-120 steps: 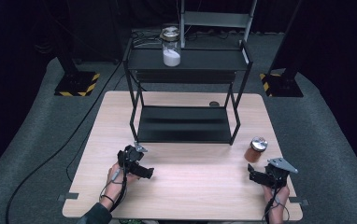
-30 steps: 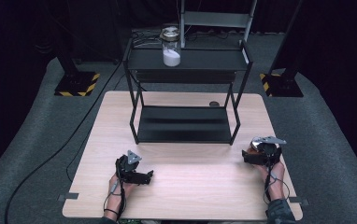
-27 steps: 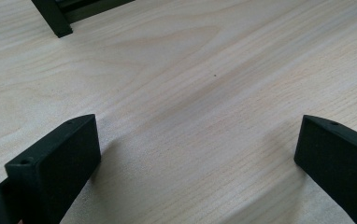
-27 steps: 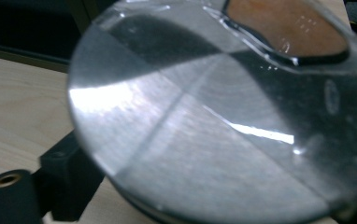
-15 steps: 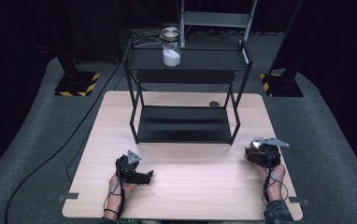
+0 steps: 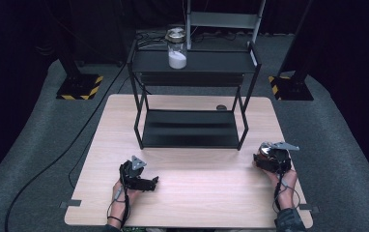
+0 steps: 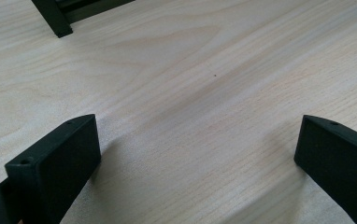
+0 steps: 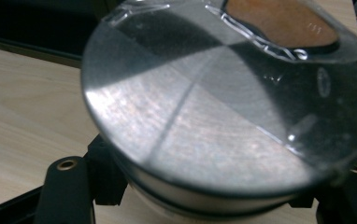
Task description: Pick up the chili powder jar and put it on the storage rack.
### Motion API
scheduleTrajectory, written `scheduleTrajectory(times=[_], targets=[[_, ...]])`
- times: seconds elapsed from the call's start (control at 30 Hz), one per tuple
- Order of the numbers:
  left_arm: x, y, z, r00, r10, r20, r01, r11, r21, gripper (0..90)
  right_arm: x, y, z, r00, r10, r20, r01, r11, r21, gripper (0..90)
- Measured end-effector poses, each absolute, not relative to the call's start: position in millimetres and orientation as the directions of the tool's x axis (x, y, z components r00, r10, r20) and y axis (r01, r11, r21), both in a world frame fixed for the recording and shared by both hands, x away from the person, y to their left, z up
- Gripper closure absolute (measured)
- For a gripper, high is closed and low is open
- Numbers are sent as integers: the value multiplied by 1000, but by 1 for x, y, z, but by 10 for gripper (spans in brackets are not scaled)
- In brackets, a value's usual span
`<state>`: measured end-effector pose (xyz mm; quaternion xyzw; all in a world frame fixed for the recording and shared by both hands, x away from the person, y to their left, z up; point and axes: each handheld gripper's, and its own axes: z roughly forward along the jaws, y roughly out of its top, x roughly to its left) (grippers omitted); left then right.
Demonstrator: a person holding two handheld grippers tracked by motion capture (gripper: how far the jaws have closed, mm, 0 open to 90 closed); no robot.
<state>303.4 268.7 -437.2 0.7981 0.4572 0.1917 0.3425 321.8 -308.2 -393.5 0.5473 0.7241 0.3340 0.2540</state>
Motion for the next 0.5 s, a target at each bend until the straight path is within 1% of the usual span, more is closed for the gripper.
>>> scheduleTrajectory(times=[0.27, 0.5], targets=[[303, 268, -437, 506, 863, -7, 599, -346, 722, 0, 331, -302, -368, -337, 941, -24, 644, 249, 724, 311], [303, 268, -437, 503, 864, -6, 601, -344, 721, 0, 339, -294, -353, -380, 924, -35, 651, 295, 699, 311]])
